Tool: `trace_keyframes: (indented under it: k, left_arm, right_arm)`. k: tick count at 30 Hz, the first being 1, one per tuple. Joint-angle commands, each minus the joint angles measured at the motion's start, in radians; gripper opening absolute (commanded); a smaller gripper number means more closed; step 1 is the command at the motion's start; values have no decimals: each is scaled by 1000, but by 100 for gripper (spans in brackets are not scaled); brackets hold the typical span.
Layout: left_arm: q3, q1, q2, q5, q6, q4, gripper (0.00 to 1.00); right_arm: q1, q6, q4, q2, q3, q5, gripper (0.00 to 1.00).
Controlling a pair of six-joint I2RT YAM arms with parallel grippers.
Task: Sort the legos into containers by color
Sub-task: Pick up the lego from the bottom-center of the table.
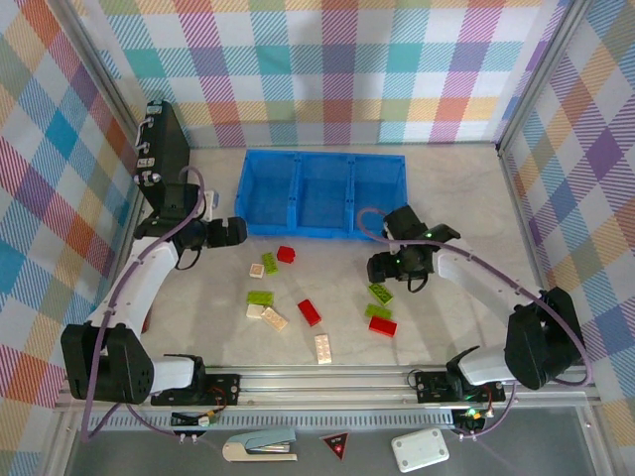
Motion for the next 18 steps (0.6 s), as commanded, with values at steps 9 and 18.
trace_keyframes:
  k: [9,18]
  left_arm:
    - [-29,-6,-35,-126,61,-23,100]
    - [-43,-4,-105,-265,61,-21,100]
  right_arm:
    - [162,614,-211,-22,-61,41,81]
    - [295,847,-139,-20,-139,4,90]
